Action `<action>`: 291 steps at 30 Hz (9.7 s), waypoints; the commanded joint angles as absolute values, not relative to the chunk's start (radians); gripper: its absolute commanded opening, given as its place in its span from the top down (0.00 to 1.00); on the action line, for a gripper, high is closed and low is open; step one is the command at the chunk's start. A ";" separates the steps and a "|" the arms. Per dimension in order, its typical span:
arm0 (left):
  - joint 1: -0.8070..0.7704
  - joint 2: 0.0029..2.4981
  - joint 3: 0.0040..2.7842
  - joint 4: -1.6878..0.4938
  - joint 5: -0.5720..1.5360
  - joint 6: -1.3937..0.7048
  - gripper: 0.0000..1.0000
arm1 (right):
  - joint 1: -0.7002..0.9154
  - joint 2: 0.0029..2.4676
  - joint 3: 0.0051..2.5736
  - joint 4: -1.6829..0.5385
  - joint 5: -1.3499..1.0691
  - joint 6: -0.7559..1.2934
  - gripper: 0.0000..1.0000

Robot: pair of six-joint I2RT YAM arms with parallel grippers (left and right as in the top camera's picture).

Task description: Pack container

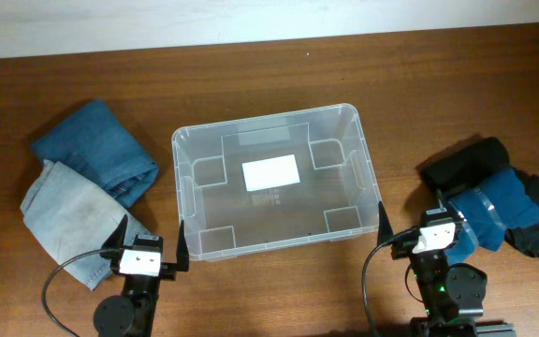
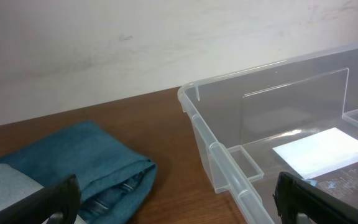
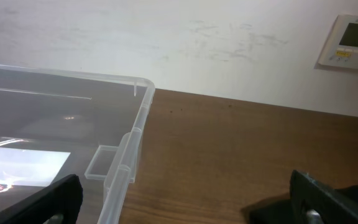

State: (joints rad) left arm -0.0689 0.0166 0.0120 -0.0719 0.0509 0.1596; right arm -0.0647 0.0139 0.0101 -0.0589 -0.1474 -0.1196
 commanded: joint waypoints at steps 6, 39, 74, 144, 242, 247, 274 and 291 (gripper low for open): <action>-0.062 0.012 0.009 -0.080 0.044 0.150 0.00 | -0.062 0.009 0.006 -0.064 -0.146 -0.116 0.02; -0.062 0.012 0.009 -0.080 0.044 0.150 0.00 | -0.062 0.009 0.006 -0.064 -0.146 -0.116 0.02; -0.062 0.012 0.009 -0.080 0.044 0.150 0.00 | -0.121 0.715 1.037 -1.110 0.214 0.163 0.01; -0.062 0.012 0.009 -0.080 0.044 0.150 0.00 | -0.007 0.951 1.032 -0.648 -0.620 0.378 0.92; -0.062 0.012 0.009 -0.080 0.044 0.150 0.00 | -0.064 1.019 1.029 -0.792 -0.597 0.046 0.96; -0.062 0.012 0.009 -0.080 0.044 0.150 0.00 | 0.238 1.211 1.026 -0.802 -0.442 -0.098 0.96; -0.062 0.012 0.009 -0.080 0.044 0.150 0.00 | 0.218 1.326 1.501 -1.037 0.015 0.097 0.02; -0.062 0.012 0.009 -0.080 0.044 0.150 0.00 | -0.873 1.413 1.183 -0.891 -0.131 0.293 0.02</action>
State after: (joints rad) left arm -0.0689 0.0166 0.0120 -0.0731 0.0475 0.1596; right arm -0.7753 1.3464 1.2362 -0.9207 -0.0254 0.2760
